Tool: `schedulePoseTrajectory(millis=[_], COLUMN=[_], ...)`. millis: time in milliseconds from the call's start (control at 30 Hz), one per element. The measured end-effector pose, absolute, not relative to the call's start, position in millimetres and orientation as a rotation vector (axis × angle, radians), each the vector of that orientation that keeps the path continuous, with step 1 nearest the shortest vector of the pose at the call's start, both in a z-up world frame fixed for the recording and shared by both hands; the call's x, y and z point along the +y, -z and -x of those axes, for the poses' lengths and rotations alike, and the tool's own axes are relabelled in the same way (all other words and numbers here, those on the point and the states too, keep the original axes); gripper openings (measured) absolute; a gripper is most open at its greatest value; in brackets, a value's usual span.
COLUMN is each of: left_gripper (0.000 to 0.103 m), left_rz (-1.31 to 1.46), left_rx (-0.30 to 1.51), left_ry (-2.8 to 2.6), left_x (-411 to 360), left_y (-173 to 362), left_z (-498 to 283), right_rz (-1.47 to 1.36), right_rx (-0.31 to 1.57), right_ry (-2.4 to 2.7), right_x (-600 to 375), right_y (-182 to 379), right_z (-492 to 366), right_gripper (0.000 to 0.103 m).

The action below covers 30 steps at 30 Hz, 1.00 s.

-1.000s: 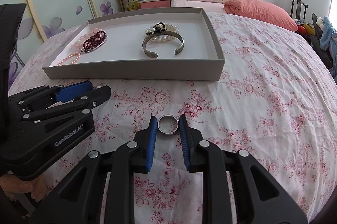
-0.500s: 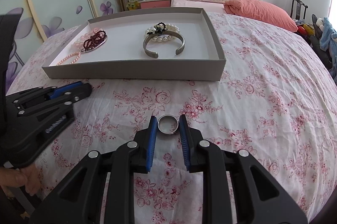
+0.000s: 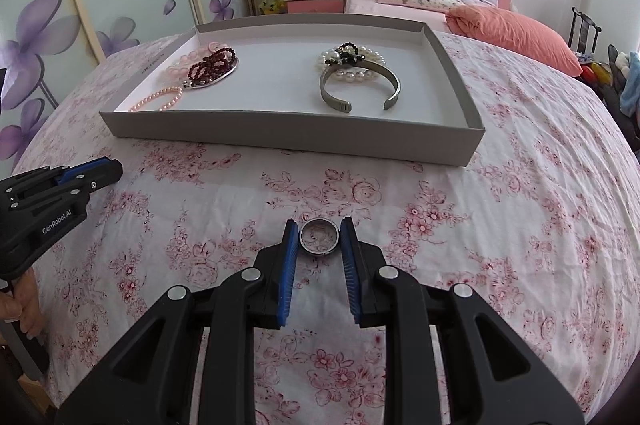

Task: Organize jewelry
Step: 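Carry the silver ring and pearl earring over the tray with both tools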

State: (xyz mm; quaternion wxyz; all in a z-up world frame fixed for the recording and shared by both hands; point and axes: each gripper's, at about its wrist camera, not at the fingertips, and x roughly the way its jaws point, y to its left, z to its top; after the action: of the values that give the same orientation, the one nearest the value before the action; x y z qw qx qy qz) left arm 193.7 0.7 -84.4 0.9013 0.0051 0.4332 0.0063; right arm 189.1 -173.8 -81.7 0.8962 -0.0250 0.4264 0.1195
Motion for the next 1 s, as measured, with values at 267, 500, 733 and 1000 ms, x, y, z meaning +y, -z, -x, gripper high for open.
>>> schedulePoseTrajectory(millis=[267, 500, 733, 1000], left_gripper=[0.015, 0.014, 0.014, 0.014], left_rz=[-0.022, -0.018, -0.003, 0.023], left_rx=[0.897, 0.896, 0.894, 0.874], left_ry=[-0.013, -0.011, -0.007, -0.005], left_x=[-1, -1, -1, 5], left_y=[84, 84, 84, 78], left_z=[-193, -194, -192, -186], right_rz=[0.057, 0.042, 0.027, 0.044], right_rx=[0.883, 0.882, 0.874, 0.819], right_ry=[-0.246, -0.250, -0.261, -0.272], right_x=[-172, -173, -174, -169], right_y=[82, 82, 80, 67], right_z=[-189, -189, -186, -177], right_gripper=[0.023, 0.023, 0.023, 0.023])
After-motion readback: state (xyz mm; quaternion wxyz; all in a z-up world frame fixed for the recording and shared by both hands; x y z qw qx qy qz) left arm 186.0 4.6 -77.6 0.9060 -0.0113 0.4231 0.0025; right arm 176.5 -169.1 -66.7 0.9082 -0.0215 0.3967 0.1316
